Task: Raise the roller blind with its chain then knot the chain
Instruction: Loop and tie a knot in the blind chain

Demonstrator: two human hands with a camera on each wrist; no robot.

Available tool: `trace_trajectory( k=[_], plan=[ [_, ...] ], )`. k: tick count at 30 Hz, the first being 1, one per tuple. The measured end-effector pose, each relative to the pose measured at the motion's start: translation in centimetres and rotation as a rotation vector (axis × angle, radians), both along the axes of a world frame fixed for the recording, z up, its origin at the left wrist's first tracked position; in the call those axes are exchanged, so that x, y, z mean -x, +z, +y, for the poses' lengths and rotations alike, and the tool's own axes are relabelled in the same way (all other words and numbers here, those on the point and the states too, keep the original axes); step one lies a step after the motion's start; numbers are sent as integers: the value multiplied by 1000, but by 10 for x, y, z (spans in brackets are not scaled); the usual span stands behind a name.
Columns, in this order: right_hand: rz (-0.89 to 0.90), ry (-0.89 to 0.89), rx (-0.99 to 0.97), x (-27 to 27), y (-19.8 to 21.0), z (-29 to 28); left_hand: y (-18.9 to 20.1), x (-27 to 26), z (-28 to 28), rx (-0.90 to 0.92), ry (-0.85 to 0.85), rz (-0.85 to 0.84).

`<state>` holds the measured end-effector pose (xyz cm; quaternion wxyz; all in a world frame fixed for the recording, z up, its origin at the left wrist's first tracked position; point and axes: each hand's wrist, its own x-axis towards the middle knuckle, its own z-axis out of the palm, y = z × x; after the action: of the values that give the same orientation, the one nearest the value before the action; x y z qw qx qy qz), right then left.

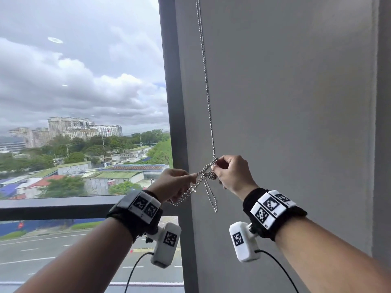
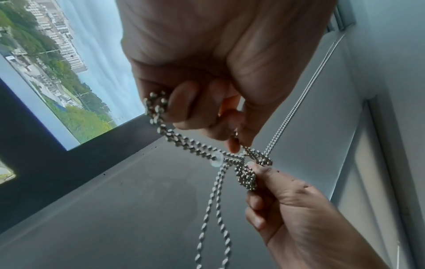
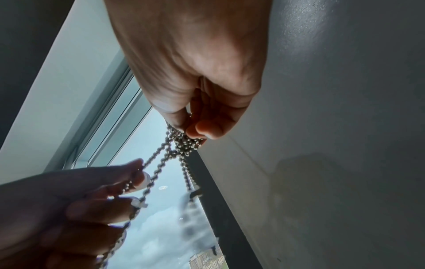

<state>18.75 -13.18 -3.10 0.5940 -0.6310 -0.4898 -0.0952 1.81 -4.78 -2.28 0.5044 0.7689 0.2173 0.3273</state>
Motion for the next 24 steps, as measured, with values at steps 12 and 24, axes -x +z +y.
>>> trace_trajectory(
  k=[12, 24],
  plan=[
    [-30, -44, -20, -16, -3, -6, 3, 20, 14, 105, -116, -144],
    [50, 59, -51, -4, -8, -3, -9, -12, 3, 421, -204, -120]
  ],
)
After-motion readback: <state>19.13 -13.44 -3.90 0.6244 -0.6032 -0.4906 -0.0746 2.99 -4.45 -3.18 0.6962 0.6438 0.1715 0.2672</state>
